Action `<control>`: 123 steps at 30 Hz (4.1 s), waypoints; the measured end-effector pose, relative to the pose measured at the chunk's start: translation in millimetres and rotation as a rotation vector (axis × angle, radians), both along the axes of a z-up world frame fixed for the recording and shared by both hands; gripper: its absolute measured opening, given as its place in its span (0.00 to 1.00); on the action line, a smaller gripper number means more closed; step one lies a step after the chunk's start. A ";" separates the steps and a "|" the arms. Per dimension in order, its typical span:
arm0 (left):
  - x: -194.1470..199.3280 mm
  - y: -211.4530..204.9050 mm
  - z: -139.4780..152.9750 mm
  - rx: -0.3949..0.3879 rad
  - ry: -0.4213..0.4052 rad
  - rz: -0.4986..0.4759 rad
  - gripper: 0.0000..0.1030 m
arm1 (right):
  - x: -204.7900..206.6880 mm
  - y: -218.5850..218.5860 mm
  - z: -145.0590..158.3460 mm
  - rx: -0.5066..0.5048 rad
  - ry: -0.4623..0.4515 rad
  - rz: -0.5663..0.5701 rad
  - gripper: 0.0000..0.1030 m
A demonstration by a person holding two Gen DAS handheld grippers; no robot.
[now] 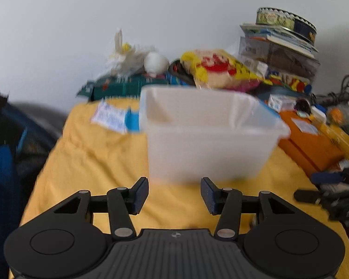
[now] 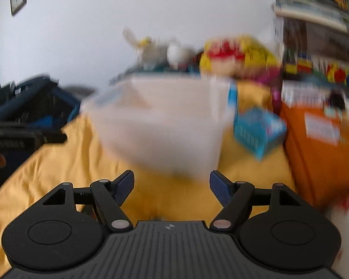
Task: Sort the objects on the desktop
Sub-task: 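Grasp the black toy car with the left tool while the right grasps the green frog figure, then drop the black car into the white bin with the left tool while the right drops the frog, then grasp the orange brick with the left tool while the right grasps the olive toy tank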
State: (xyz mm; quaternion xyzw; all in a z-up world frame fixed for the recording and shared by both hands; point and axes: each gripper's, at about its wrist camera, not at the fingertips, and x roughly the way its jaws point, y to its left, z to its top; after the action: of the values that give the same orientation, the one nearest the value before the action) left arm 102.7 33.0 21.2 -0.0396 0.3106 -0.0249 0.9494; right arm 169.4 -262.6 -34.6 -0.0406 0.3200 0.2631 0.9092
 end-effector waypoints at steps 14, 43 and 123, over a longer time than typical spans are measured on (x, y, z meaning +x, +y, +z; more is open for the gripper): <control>-26.8 -14.1 -69.0 0.071 0.123 -0.022 0.52 | -28.3 14.4 -60.0 -0.142 0.080 0.031 0.55; 13.3 -26.1 -92.8 0.095 0.171 -0.095 0.32 | -19.3 23.2 -73.0 -0.128 0.148 0.012 0.38; -79.5 -41.3 -70.8 0.046 0.120 -0.135 0.51 | -87.9 12.1 -70.9 -0.109 0.171 0.097 0.25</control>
State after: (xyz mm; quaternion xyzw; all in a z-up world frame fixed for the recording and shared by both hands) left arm 23.2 -8.3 -49.6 0.0018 0.3694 -0.0791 0.9259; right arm 81.5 -250.5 -105.4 -0.0827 0.4079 0.2917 0.8612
